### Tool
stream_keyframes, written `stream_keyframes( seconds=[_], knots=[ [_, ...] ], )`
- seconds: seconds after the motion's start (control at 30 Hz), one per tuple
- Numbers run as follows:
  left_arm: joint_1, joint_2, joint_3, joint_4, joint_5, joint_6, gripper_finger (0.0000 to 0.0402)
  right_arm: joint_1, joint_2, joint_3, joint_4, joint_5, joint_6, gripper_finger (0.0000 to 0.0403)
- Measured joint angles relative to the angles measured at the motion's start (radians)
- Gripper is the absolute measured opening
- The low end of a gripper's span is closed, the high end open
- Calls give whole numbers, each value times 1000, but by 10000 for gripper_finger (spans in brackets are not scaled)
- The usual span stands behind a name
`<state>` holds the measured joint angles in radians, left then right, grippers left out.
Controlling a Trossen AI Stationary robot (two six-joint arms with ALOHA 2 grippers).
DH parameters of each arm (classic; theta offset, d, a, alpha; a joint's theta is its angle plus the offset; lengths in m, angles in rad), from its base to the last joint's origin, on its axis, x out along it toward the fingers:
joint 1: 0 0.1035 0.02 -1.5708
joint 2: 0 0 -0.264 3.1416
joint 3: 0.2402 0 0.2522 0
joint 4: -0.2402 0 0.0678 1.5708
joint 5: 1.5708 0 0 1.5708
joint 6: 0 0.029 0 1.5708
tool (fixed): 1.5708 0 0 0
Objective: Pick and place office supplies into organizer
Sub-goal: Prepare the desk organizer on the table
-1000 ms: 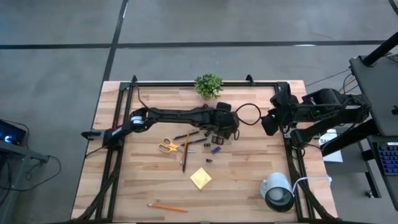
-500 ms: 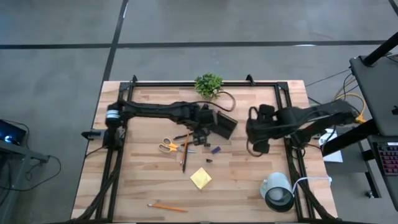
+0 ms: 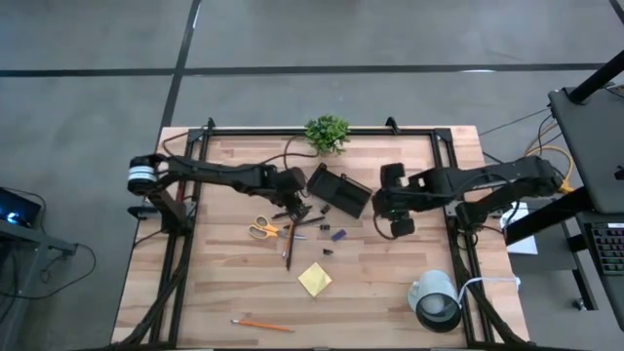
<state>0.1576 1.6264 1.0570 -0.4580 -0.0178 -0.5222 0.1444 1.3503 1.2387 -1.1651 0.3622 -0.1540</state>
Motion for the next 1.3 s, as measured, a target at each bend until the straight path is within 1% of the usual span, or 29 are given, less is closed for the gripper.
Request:
stream_keyframes(
  seconds=[0.13, 0.17, 0.27, 0.47, 0.63, 0.7, 0.8, 0.87, 1.07, 1.13, 1.2, 1.27, 1.3],
  knots=[
    [14, -63, -93, 31, 9, -35, 97, -2, 80, -16, 45, 4, -228, 188],
    [17, -82, -117, 63, 10, -52, 97, -2, 104, -17, 54, 4, -277, 189],
    [20, -144, -193, 118, 32, -98, 97, -10, 179, -17, 81, 4, -382, 191],
    [19, -264, -298, 199, 46, -176, 97, -33, 305, 0, 86, 1, -403, 186],
    [18, -345, -353, 212, 45, -179, 97, -69, 350, 27, 164, -5, -454, 175],
    [18, -360, -359, 220, 44, -179, 97, -89, 356, 42, 173, -39, -465, 168],
    [18, -377, -373, 211, 43, -178, 97, -122, 375, 55, 171, -105, -427, 151],
    [18, -383, -382, 225, 43, -178, 97, -132, 387, 55, 166, -122, -396, 132],
    [18, -399, -421, 212, 44, -178, 97, -136, 436, 64, 148, -182, -364, 49],
    [18, -404, -425, 216, 44, -177, 97, -136, 454, 77, 147, -205, -324, 23],
    [18, -412, -427, 207, 45, -172, 97, -136, 470, 99, 153, -235, -248, 13],
    [18, -420, -427, 209, 45, -171, 97, -138, 481, 131, 146, -289, -110, 9],
    [18, -425, -427, 209, 45, -171, 97, -142, 482, 149, 154, -319, -14, 9]
  ],
)
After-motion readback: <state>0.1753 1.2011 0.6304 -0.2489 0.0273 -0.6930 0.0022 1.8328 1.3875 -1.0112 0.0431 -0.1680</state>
